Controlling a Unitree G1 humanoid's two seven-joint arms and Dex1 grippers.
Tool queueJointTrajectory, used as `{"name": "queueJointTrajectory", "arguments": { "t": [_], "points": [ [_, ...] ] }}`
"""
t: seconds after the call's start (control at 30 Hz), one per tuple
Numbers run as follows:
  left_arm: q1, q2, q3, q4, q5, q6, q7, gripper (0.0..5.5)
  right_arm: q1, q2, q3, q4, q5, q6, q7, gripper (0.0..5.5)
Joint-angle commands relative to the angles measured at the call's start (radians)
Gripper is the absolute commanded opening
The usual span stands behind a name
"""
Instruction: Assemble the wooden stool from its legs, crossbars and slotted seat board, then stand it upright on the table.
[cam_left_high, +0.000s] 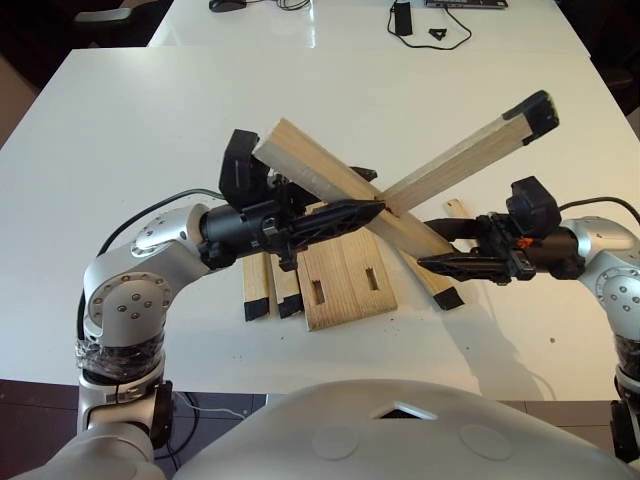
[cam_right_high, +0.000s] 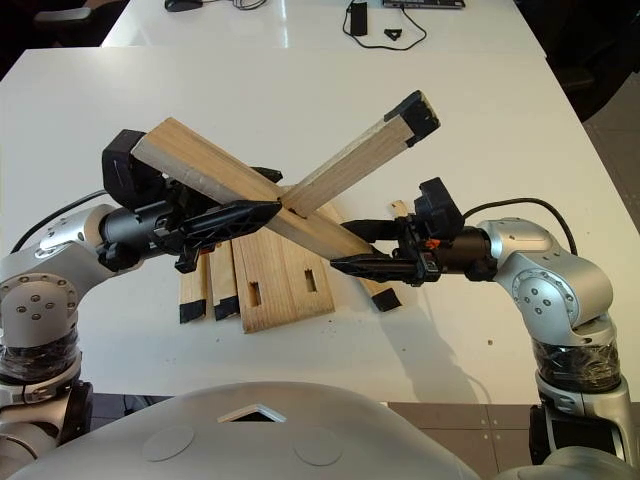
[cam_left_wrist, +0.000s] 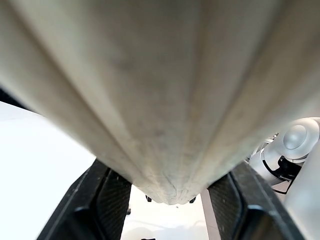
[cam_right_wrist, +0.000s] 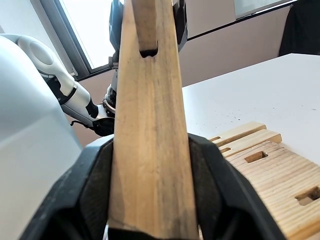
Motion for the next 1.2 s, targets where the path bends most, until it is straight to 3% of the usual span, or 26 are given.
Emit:
{"name": "queueJointTrajectory", "arguments": {
  "t": [0.03, 0.13, 0.57, 0.8, 1.03, 1.2],
  "points": [
    [0.001, 0.011, -0.02, -0.017, -0.004, -0.002, -0.033, 2.05, -0.032, 0.012, 0.031, 0.038, -0.093, -0.023, -0.086, 2.45],
    [0.008, 0.014, -0.012, -0.015, 0.001, -0.009, -0.031, 2.05, -0.03, 0.014, 0.029, 0.049, -0.097, -0.024, -0.098, 2.92],
    [-0.008, 0.153, 0.147, 0.032, -0.034, -0.006, -0.042, 2.03, -0.014, 0.037, -0.15, 0.144, 0.114, 0.091, -0.15, 2.92],
    [0.07, 0.254, 0.198, 0.004, -0.042, 0.033, -0.085, 2.03, 0.06, 0.0, -0.098, 0.128, -0.029, 0.009, -0.093, 2.92],
    [0.227, 0.378, 0.333, -0.068, 0.002, 0.042, -0.166, 2.03, 0.15, -0.008, -0.138, 0.138, -0.101, -0.041, -0.119, 2.92],
    [0.408, 0.418, 0.381, -0.123, 0.149, 0.006, -0.261, 2.03, 0.219, -0.017, -0.126, 0.109, -0.152, -0.066, -0.128, 2.92]
  ]
}}
